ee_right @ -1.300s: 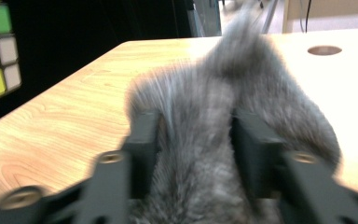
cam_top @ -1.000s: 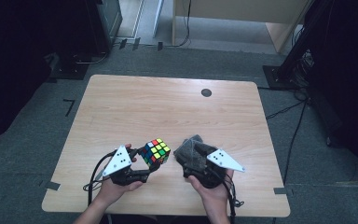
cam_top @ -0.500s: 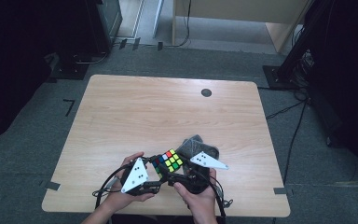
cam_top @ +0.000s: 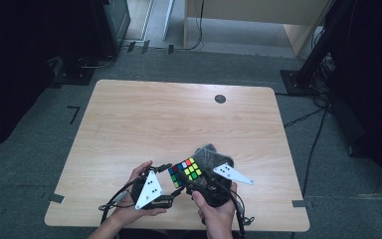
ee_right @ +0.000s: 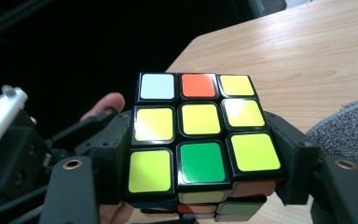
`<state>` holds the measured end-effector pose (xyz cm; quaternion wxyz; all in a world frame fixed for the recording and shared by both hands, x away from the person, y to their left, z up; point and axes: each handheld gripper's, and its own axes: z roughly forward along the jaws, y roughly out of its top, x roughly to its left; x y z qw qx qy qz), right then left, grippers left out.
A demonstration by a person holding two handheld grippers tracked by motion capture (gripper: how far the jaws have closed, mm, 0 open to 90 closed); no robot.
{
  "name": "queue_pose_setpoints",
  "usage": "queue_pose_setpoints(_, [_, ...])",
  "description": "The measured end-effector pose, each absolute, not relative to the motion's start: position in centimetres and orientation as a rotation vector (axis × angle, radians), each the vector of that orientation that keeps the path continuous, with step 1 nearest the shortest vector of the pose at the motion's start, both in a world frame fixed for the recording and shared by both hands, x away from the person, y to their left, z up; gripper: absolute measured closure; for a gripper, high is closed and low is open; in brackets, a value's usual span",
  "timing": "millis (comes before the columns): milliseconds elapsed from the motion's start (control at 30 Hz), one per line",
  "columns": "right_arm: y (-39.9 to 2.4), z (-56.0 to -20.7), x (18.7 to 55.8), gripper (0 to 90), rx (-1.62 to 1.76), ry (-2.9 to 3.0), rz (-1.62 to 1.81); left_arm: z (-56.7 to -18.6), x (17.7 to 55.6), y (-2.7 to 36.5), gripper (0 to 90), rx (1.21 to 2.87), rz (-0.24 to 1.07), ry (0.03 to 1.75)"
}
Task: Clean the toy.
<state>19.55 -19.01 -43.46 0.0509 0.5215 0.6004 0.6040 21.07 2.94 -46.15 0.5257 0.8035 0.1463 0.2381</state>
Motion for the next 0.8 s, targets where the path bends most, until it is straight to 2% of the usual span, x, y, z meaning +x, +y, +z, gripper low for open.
queue_pose_setpoints(200, [-18.9, -44.2, 19.8, 33.9, 1.687, 1.850, 1.916, -46.0, 20.9, 3.1, 25.9, 1.900, 0.552, 0.329])
queue_pose_setpoints(267, [-18.9, -44.4, 20.0, 33.9, 1.711, 1.866, 1.925, -46.0, 20.8, 3.2, 30.7, 1.904, 0.550, 0.302])
queue_pose_setpoints(433, [-19.3, -44.6, 20.7, 32.4, 1.729, 1.915, 1.981, -45.8, 21.0, 3.5, 34.1, 1.893, 0.518, 0.313])
queue_pose_setpoints(500, [-19.3, -44.5, 21.0, 26.6, 1.695, 1.947, 2.010, -45.7, 21.4, 3.9, 34.2, 1.885, 0.494, 0.342])
queue_pose_setpoints(633, [-19.9, -44.3, 21.2, 22.9, 1.655, 1.920, 2.072, -45.2, 22.5, 5.2, 34.2, 1.850, 0.434, 0.424])
queue_pose_setpoints(800, [-21.1, -43.9, 21.2, 27.6, 1.428, 1.840, 2.040, -44.6, 24.9, 7.6, 34.2, 1.815, 0.275, 0.604])
